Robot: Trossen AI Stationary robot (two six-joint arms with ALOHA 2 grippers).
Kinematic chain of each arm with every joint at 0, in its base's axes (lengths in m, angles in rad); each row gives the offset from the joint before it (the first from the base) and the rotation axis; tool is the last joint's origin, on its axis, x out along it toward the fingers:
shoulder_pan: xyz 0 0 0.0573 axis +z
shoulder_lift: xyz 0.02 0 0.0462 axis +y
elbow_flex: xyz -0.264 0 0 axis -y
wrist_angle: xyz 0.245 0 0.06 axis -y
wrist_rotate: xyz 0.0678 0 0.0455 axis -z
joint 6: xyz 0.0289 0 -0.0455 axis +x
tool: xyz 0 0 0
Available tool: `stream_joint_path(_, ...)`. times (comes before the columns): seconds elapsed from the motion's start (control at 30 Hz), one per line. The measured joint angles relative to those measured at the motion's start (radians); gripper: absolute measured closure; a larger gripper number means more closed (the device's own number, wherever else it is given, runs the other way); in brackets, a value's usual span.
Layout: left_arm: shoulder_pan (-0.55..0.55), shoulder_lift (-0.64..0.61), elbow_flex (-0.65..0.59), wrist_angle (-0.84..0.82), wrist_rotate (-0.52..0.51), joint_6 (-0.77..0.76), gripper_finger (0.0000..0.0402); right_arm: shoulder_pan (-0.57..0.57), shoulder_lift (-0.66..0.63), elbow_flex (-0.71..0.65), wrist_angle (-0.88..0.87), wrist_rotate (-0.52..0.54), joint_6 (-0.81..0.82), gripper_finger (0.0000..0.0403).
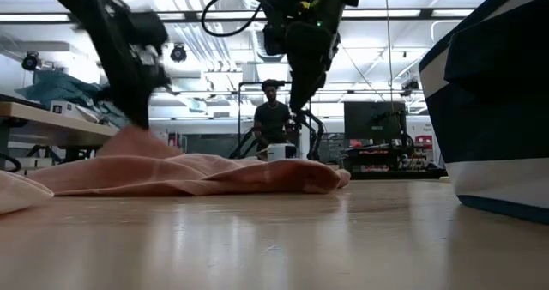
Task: Fold towel
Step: Fold the brown towel
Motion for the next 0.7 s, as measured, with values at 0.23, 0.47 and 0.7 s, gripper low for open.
stream_joint_path(0.23,-0.157,-0.353,-0.002,-0.086,0.071,-0.180,0.0400,0.000,0.000,-0.083,0.087,0.000,0.095,0.0278)
stream_joint_path(0.47,-0.485,-0.529,-0.002,-0.059,0.019,-0.350,0.0401,0.001,-0.026,-0.104,0.059,0.058,0.166,0.0288)
stream_joint_path(0.7,-0.857,-0.473,-0.004,-0.059,-0.140,-0.552,0.0401,-0.008,-0.095,-0.105,0.029,0.165,0.194,0.0282)
